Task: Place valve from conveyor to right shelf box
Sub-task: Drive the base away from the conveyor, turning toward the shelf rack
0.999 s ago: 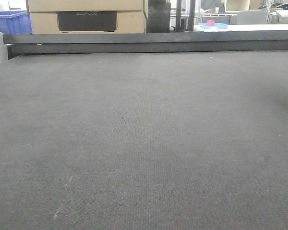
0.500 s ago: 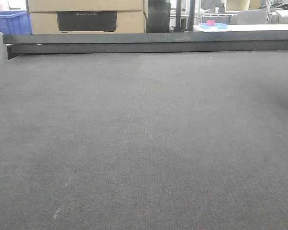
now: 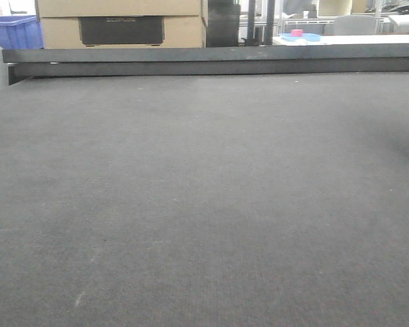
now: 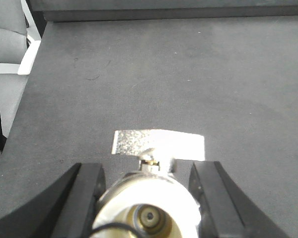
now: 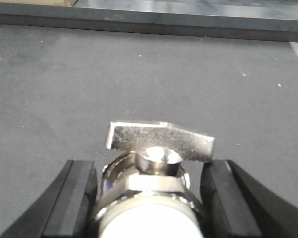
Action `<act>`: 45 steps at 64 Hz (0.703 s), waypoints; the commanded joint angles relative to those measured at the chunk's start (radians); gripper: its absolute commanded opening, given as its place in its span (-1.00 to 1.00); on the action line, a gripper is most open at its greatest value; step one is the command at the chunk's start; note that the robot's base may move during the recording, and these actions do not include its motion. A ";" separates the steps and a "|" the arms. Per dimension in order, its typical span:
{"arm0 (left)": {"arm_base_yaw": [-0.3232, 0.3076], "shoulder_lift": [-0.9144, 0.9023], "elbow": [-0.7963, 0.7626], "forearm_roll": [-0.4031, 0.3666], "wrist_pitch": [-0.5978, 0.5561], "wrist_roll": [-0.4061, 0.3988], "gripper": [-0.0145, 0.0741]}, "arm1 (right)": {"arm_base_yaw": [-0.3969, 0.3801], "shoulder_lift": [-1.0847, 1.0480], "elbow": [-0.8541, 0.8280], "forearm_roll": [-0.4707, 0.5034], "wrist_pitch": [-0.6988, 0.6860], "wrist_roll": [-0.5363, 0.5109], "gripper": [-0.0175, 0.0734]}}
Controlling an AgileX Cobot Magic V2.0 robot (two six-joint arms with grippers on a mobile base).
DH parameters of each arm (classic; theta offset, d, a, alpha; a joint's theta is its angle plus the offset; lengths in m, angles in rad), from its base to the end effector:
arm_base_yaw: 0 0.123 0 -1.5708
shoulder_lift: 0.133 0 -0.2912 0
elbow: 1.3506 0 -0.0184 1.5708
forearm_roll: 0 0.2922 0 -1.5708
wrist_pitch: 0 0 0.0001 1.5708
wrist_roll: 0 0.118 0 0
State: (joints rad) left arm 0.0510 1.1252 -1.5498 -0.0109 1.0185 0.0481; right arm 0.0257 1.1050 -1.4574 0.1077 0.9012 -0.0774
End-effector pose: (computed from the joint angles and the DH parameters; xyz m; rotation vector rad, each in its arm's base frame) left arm 0.2590 0.0121 0.5019 -0.0033 2.0778 0.0475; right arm 0.2665 0.0168 0.4871 -0.0898 2.0271 0.0953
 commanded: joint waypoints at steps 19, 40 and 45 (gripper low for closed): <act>-0.006 -0.011 -0.007 -0.005 -0.047 -0.008 -0.92 | -0.002 0.016 -0.017 -0.006 -0.151 -0.003 -0.96; -0.006 -0.011 -0.007 -0.005 -0.047 -0.008 -0.92 | -0.002 0.018 -0.017 -0.006 -0.184 -0.003 -0.96; -0.006 -0.011 -0.007 -0.005 -0.049 -0.008 -0.92 | -0.002 0.018 -0.017 -0.006 -0.184 -0.003 -0.96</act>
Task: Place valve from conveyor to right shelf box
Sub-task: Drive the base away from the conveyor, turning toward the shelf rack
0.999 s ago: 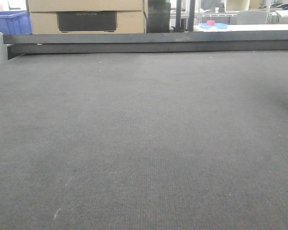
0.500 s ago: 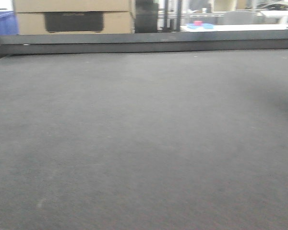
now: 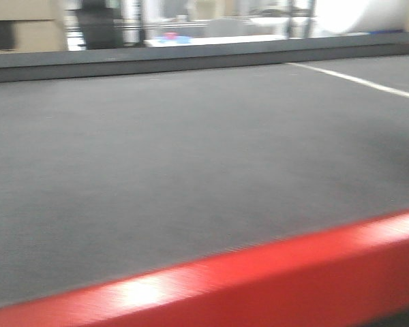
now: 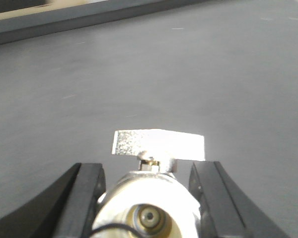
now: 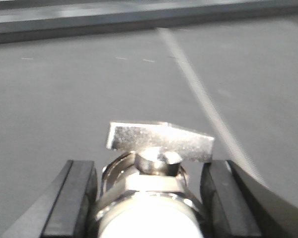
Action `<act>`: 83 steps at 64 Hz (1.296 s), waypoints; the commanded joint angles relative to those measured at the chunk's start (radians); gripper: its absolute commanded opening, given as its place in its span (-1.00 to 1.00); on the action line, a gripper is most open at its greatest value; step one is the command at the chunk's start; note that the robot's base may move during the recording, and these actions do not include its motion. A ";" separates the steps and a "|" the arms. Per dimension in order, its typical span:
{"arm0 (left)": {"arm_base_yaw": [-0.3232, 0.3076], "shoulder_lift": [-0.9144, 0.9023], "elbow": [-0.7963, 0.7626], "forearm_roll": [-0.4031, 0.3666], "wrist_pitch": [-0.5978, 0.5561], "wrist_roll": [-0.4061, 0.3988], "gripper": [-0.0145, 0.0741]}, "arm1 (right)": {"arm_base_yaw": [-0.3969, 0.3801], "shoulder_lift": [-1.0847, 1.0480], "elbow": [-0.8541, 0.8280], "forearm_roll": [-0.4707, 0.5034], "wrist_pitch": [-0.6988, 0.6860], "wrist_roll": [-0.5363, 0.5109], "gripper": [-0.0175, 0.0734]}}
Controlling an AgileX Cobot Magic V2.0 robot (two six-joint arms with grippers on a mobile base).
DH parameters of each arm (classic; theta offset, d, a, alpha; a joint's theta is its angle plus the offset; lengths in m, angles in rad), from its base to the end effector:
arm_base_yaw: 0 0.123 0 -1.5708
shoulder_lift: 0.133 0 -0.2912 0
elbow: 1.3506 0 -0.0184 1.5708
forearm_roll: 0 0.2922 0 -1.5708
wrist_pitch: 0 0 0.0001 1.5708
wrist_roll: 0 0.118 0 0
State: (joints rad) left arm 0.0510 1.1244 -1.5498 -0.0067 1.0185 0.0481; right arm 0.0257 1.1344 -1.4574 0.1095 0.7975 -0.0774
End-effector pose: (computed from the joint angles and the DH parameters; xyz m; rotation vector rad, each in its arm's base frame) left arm 0.2587 0.0125 0.5021 -0.0032 2.0771 0.0525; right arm 0.2823 0.0165 0.4901 -0.0775 1.9535 0.0930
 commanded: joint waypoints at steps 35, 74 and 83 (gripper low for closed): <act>-0.006 -0.011 -0.007 -0.009 -0.049 -0.008 -0.92 | -0.002 -0.011 -0.017 -0.008 -0.080 -0.003 -0.96; -0.006 -0.011 -0.007 -0.009 -0.049 -0.008 -0.92 | -0.002 -0.011 -0.017 -0.008 -0.080 -0.003 -0.96; -0.006 -0.011 -0.007 -0.009 -0.049 -0.008 -0.92 | -0.002 -0.011 -0.017 -0.008 -0.080 -0.003 -0.96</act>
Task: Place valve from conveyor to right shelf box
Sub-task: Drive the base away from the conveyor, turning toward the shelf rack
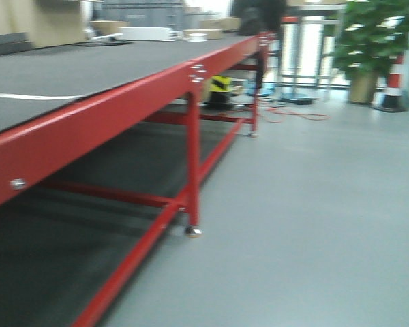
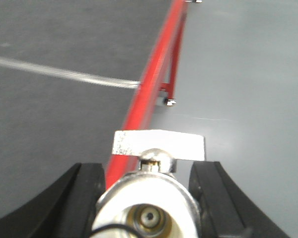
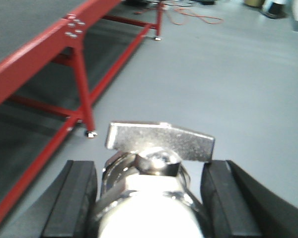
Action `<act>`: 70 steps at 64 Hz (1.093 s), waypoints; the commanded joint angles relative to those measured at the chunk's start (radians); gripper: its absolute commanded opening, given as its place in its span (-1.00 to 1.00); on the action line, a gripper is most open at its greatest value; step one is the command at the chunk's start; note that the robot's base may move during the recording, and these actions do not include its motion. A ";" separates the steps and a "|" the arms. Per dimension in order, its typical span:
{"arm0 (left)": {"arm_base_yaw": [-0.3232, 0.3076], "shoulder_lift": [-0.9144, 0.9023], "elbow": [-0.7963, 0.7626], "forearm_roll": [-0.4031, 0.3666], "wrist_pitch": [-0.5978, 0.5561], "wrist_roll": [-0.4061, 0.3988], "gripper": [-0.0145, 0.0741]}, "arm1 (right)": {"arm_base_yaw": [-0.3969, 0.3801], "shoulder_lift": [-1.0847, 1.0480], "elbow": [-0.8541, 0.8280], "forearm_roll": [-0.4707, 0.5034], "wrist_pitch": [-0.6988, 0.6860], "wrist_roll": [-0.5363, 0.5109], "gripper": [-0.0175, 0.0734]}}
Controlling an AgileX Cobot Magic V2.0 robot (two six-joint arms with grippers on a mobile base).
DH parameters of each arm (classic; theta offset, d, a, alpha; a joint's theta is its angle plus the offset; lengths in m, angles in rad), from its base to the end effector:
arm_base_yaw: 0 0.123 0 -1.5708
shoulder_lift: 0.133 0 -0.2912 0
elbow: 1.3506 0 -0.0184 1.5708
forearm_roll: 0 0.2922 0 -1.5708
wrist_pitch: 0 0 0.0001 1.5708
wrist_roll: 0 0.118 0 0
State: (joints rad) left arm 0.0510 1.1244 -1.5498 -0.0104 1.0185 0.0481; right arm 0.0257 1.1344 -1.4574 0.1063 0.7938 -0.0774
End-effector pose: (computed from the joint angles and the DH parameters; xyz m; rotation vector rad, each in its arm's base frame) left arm 0.2587 0.0122 0.5021 -0.0033 2.0770 0.0481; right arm 0.2825 0.0162 0.4905 -0.0777 1.9499 0.0891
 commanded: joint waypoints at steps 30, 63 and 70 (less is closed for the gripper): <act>-0.006 -0.011 -0.007 -0.005 -0.049 -0.008 -0.92 | -0.002 -0.011 -0.017 -0.005 -0.077 -0.003 -0.96; -0.006 -0.011 -0.007 -0.005 -0.049 -0.008 -0.92 | -0.002 -0.011 -0.017 -0.005 -0.077 -0.003 -0.96; -0.006 -0.011 -0.007 -0.005 -0.049 -0.008 -0.92 | -0.002 -0.011 -0.017 -0.005 -0.077 -0.003 -0.96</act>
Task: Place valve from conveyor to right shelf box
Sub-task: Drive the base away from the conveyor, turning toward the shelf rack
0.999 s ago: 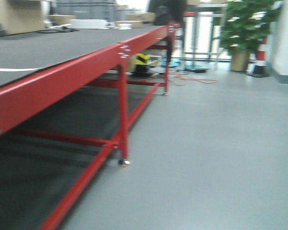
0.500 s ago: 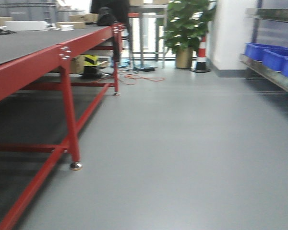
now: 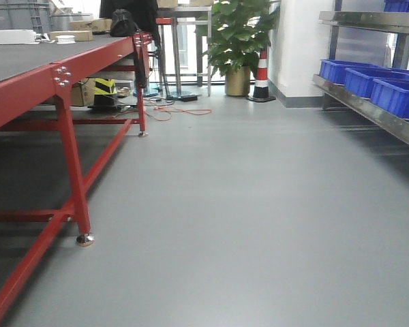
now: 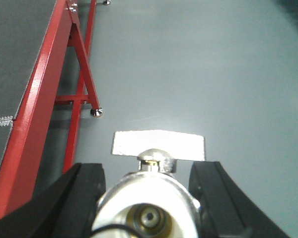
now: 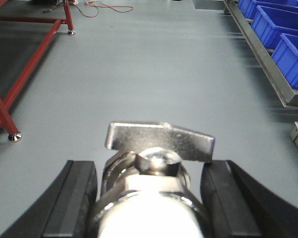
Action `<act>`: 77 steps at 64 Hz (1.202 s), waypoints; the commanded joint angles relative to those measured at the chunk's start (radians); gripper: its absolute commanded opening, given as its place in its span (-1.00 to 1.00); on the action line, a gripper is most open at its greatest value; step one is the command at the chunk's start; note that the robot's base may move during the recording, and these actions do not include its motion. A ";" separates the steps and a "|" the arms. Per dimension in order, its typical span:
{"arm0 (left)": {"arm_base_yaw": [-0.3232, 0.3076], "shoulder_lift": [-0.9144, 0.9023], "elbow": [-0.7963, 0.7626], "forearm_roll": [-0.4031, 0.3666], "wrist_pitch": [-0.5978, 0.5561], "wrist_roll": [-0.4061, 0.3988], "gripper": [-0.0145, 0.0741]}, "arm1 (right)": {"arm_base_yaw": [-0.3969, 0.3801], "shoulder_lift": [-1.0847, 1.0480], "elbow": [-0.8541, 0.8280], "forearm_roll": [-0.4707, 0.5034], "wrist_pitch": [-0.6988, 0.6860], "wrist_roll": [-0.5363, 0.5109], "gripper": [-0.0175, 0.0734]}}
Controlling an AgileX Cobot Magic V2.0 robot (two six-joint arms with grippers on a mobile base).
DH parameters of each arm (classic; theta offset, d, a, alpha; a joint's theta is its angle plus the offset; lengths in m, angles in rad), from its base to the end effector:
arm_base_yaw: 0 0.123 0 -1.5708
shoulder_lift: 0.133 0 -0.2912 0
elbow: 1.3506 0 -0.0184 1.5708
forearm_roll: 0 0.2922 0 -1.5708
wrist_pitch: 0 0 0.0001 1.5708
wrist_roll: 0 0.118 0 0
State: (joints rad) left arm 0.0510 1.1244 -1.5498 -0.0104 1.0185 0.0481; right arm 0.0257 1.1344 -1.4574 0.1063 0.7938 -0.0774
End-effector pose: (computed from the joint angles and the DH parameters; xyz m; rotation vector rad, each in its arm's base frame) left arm 0.2587 0.0122 0.5021 -0.0033 2.0770 0.0481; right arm 0.2825 0.0162 0.4905 -0.0777 1.9499 0.0891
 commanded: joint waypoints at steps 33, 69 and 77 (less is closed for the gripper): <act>-0.006 -0.011 -0.007 -0.005 -0.049 -0.008 -0.92 | -0.002 -0.011 -0.017 -0.005 -0.077 -0.003 -0.96; -0.006 -0.011 -0.007 -0.005 -0.049 -0.008 -0.92 | -0.002 -0.011 -0.017 -0.005 -0.077 -0.003 -0.96; -0.006 -0.011 -0.007 -0.005 -0.049 -0.008 -0.92 | -0.002 -0.011 -0.017 -0.005 -0.077 -0.003 -0.96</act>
State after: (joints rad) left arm 0.0502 1.1244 -1.5498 -0.0104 1.0185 0.0481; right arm 0.0257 1.1344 -1.4574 0.1063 0.7938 -0.0774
